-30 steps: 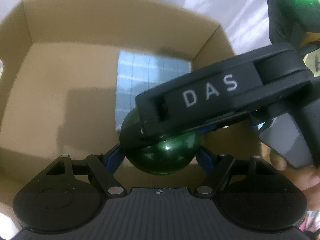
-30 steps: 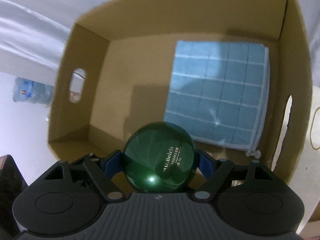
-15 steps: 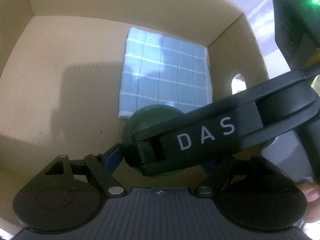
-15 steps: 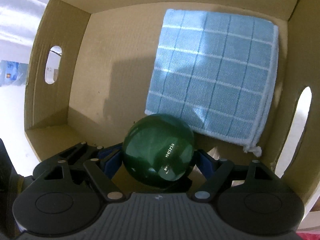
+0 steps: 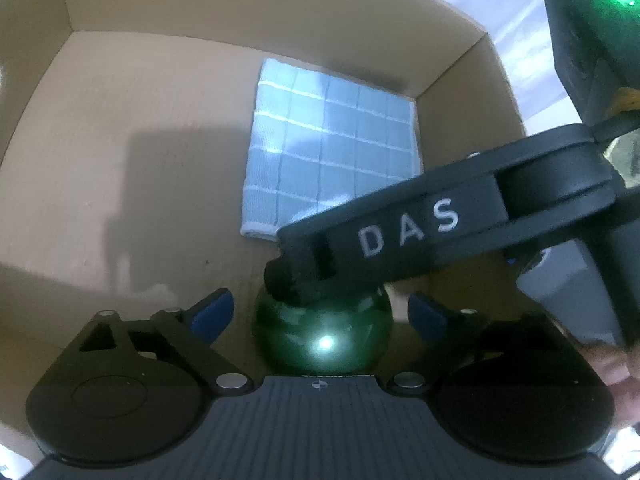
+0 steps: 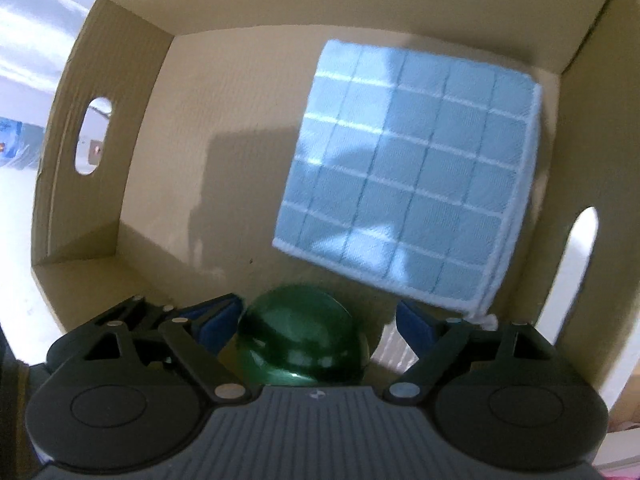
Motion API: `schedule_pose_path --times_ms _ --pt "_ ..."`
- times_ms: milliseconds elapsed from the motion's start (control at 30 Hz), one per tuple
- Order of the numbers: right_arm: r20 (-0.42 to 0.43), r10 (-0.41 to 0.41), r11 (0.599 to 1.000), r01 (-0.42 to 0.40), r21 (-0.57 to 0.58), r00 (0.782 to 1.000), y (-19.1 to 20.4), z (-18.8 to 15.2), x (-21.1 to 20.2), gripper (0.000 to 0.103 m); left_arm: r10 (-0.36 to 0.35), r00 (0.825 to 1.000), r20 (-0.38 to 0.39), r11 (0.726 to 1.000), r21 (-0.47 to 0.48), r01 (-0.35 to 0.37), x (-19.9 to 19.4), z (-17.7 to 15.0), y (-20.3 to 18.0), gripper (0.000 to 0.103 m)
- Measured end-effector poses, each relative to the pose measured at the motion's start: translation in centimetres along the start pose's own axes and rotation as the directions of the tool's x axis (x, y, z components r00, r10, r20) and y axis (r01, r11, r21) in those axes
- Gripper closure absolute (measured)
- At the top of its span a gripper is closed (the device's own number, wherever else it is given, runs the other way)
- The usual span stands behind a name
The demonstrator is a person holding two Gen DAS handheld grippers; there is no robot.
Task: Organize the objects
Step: 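Open the right gripper to release the ball beside the towel, then withdraw the right tool from the box toward the white tube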
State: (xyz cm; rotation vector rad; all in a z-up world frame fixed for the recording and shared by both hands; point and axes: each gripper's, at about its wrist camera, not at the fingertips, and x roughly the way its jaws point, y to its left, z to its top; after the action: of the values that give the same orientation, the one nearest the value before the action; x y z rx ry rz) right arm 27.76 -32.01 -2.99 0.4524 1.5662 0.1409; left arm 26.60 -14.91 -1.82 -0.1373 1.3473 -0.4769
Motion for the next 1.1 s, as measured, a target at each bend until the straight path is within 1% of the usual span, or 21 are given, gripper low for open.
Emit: schedule_pose_path --times_ms 67,200,267,300,367,400,467,500,567,633,700,733,767,800,867,933,1033,1100 --pt "0.002 0.010 1.000 -0.010 0.005 1.000 -0.1 0.0 -0.1 0.014 -0.002 1.000 0.004 1.000 -0.009 0.002 0.4 -0.7 1.2 0.008" --pt "0.019 -0.003 1.000 0.003 0.000 1.000 -0.3 -0.3 -0.8 0.014 -0.010 1.000 0.024 1.000 -0.027 0.011 -0.6 -0.7 1.7 0.007" --pt "0.034 0.000 1.000 0.000 0.001 0.999 -0.4 -0.4 -1.5 0.014 -0.020 0.999 0.046 0.999 -0.036 0.021 -1.5 -0.8 1.9 0.007" --pt "0.044 0.006 1.000 -0.006 0.000 0.999 -0.7 -0.6 -2.2 0.014 -0.025 0.998 0.060 0.999 -0.040 0.028 -2.7 -1.8 1.8 0.007" --pt "0.067 0.034 0.999 -0.034 -0.002 0.997 -0.7 -0.9 -3.3 0.014 -0.033 0.995 0.090 0.998 -0.044 0.037 -2.4 -1.2 1.1 0.007" --pt "0.081 0.048 0.999 -0.048 -0.002 0.996 -0.7 -1.1 -3.8 0.014 -0.036 0.993 0.108 0.998 -0.042 0.041 -2.4 -1.0 1.0 0.007" --pt "0.118 0.076 0.997 -0.076 -0.007 0.990 -0.7 -1.8 -5.3 0.014 -0.040 0.986 0.161 0.998 -0.040 0.047 -4.1 -2.2 0.5 0.007" --pt "0.140 0.089 0.996 -0.088 -0.010 0.986 -0.4 -2.1 -5.9 0.014 -0.043 0.981 0.188 0.998 -0.043 0.052 -4.1 -1.9 -0.5 0.006" --pt "0.190 0.121 0.993 -0.120 -0.013 0.974 -0.5 -3.0 -7.6 0.014 -0.055 0.970 0.239 0.997 -0.047 0.068 -6.7 -3.0 -0.5 0.006" --pt "0.241 0.160 0.987 -0.160 -0.021 0.957 -0.5 -4.4 -9.2 0.014 -0.053 0.954 0.295 0.995 -0.065 0.075 -8.0 -4.4 -0.2 0.005" --pt "0.290 0.188 0.982 -0.185 -0.038 0.938 0.4 -5.9 -10.3 0.013 -0.052 0.935 0.350 0.993 -0.085 0.087 -10.0 -6.7 -0.2 0.005" --pt "0.314 0.194 0.981 -0.187 -0.052 0.930 0.9 -6.7 -10.8 0.013 -0.051 0.923 0.382 0.990 -0.099 0.096 -11.0 -7.9 0.0 0.005" --pt "0.337 0.196 0.981 -0.183 -0.072 0.921 1.2 -7.8 -11.4 0.012 -0.051 0.914 0.402 0.989 -0.109 0.103 -11.4 -9.8 -0.6 0.005" --pt "0.356 0.196 0.981 -0.177 -0.085 0.914 1.6 -8.7 -11.8 0.012 -0.045 0.903 0.427 0.986 -0.125 0.108 -12.1 -11.1 -0.3 0.005" --pt "0.390 0.199 0.979 -0.164 -0.121 0.899 2.3 -10.7 -12.5 0.009 -0.030 0.883 0.469 0.982 -0.152 0.114 -13.3 -14.7 -0.5 0.005" --pt "0.420 0.211 0.975 -0.156 -0.160 0.883 2.9 -12.7 -13.0 0.008 0.001 0.866 0.500 0.974 -0.198 0.114 -14.1 -17.3 0.3 0.005" --pt "0.455 0.222 0.967 -0.136 -0.213 0.862 4.0 -15.5 -12.9 0.006 0.030 0.857 0.514 0.958 -0.261 0.123 -13.7 -21.4 2.1 0.005" --pt "0.463 0.232 0.962 -0.131 -0.240 0.856 4.7 -17.2 -12.5 0.005 0.047 0.853 0.519 0.943 -0.306 0.134 -13.4 -23.7 2.6 0.005"
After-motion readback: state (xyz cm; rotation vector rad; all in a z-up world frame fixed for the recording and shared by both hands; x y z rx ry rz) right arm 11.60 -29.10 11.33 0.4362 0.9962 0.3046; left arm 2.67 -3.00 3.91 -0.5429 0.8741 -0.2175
